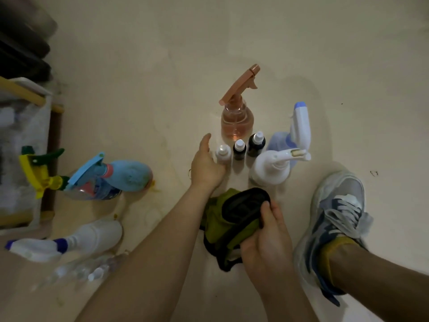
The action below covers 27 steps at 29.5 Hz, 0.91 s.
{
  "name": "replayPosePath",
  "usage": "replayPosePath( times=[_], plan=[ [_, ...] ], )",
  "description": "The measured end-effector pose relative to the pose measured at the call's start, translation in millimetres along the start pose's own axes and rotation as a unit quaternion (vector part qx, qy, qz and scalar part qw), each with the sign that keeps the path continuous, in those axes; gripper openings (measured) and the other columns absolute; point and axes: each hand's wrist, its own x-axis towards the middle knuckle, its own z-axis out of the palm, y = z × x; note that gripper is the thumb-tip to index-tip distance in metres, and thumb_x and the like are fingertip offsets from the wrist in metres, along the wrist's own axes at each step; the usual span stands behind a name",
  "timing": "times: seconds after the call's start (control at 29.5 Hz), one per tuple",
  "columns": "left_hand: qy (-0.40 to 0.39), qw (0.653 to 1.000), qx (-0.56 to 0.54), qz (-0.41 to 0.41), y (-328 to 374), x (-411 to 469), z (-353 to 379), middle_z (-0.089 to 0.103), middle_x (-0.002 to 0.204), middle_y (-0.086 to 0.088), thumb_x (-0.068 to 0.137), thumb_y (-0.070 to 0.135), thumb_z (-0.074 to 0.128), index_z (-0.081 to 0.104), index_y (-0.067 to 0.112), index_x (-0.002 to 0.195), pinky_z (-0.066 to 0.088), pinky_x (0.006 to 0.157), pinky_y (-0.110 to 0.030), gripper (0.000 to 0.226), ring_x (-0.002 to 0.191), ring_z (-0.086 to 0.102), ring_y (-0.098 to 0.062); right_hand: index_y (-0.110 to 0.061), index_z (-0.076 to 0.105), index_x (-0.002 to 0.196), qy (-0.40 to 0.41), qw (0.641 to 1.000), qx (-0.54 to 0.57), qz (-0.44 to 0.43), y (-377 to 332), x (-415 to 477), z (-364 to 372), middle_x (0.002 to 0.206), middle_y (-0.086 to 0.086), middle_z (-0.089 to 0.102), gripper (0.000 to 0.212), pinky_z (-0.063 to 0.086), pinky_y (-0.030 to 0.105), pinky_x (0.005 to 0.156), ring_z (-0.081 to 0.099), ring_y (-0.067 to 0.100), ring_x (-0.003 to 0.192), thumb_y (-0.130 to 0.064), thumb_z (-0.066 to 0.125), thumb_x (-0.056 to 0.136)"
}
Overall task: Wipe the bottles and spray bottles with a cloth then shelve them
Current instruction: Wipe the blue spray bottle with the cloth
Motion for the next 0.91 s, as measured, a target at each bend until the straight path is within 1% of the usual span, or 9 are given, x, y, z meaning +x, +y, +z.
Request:
replayPosePath(
  times=[0.17, 0.27, 0.47, 0.58, 0.64, 0.71, 0.78, 0.85, 0.91],
  plan=[
    [-0.012, 0.985, -0.164, -0.060, 4, -77, -42, 0.069, 0.092, 0.004, 0.093, 0.030, 0.063, 0.067, 0.022, 0.102, 0.056, 0.080, -0.031, 0.012, 0.088, 0.066, -0.017, -0.019, 0.063, 0.121, -0.104, 0.992, -0.063, -0.031, -9, -17, 14, 0.117, 0.004, 0.071, 0.027, 0.055, 0.023, 0.076, 0.070, 0.012, 0.101, -0.020, 0.041, 0.104],
    [-0.156, 0.941, -0.298, -0.045, 0, -130, -73, 0.073, 0.109, 0.006, 0.094, 0.042, 0.056, 0.065, 0.020, 0.119, 0.054, 0.089, -0.026, 0.034, 0.105, 0.067, -0.010, -0.019, 0.069, 0.110, -0.186, 0.947, -0.237, -0.112, -10, -40, 31, 0.097, -0.003, 0.075, 0.024, 0.055, 0.017, 0.064, 0.071, 0.007, 0.090, -0.018, 0.047, 0.102],
    [0.088, 0.950, -0.299, -0.013, -24, -155, -117, 0.076, 0.095, -0.006, 0.096, 0.008, 0.058, 0.075, 0.031, 0.086, 0.057, 0.085, -0.047, 0.031, 0.096, 0.070, -0.029, -0.030, 0.064, 0.124, -0.348, 0.834, -0.398, -0.157, 17, -66, 48, 0.111, -0.007, 0.072, 0.032, 0.054, 0.014, 0.071, 0.067, -0.002, 0.099, -0.017, 0.058, 0.095],
    [0.051, 0.902, -0.427, -0.023, -14, -166, -153, 0.074, 0.096, -0.007, 0.095, 0.003, 0.054, 0.072, 0.014, 0.099, 0.057, 0.082, -0.038, 0.021, 0.095, 0.069, -0.026, -0.041, 0.051, 0.134, -0.347, 0.759, -0.532, -0.142, 33, -69, 45, 0.113, -0.015, 0.066, 0.053, 0.056, 0.016, 0.078, 0.065, -0.003, 0.100, -0.039, 0.069, 0.084],
    [-0.037, 0.899, -0.437, -0.001, -9, -166, -183, 0.073, 0.088, -0.003, 0.089, 0.006, 0.061, 0.070, 0.009, 0.098, 0.057, 0.076, -0.030, 0.013, 0.088, 0.068, -0.020, -0.022, 0.068, 0.116, -0.294, 0.784, -0.530, -0.132, 40, -76, 47, 0.095, -0.001, 0.075, 0.039, 0.060, 0.028, 0.071, 0.072, 0.013, 0.085, -0.045, 0.066, 0.084],
    [-0.064, 0.949, -0.307, 0.032, -9, -153, -202, 0.073, 0.095, 0.004, 0.084, 0.015, 0.067, 0.070, 0.015, 0.103, 0.056, 0.084, -0.029, 0.020, 0.093, 0.068, -0.012, -0.010, 0.075, 0.088, -0.219, 0.853, -0.464, -0.097, 44, -79, 47, 0.083, 0.013, 0.076, 0.028, 0.059, 0.038, 0.063, 0.073, 0.026, 0.075, -0.034, 0.062, 0.093],
    [0.091, 0.993, -0.017, 0.070, -18, -121, -213, 0.069, 0.111, 0.003, 0.089, 0.020, 0.065, 0.069, 0.019, 0.112, 0.050, 0.097, -0.035, 0.024, 0.108, 0.062, -0.014, -0.010, 0.075, 0.089, -0.187, 0.898, -0.396, -0.036, 43, -77, 46, 0.086, 0.014, 0.076, 0.027, 0.058, 0.038, 0.066, 0.074, 0.028, 0.077, -0.030, 0.058, 0.097],
    [0.193, 0.933, 0.290, 0.092, -30, -88, -217, 0.063, 0.120, -0.005, 0.093, 0.024, 0.057, 0.063, 0.014, 0.119, 0.046, 0.092, -0.037, 0.028, 0.115, 0.055, -0.025, -0.013, 0.072, 0.106, -0.192, 0.923, -0.331, 0.030, 41, -76, 45, 0.099, 0.010, 0.076, 0.028, 0.055, 0.039, 0.074, 0.073, 0.028, 0.088, -0.033, 0.055, 0.097],
    [0.186, 0.895, 0.402, 0.045, -41, -62, -219, 0.062, 0.116, -0.010, 0.096, 0.032, 0.052, 0.057, 0.011, 0.114, 0.042, 0.078, -0.037, 0.027, 0.110, 0.056, -0.030, -0.015, 0.068, 0.114, -0.181, 0.929, -0.316, 0.063, 41, -74, 46, 0.104, 0.006, 0.075, 0.031, 0.054, 0.040, 0.080, 0.072, 0.025, 0.096, -0.037, 0.055, 0.096]
  ],
)
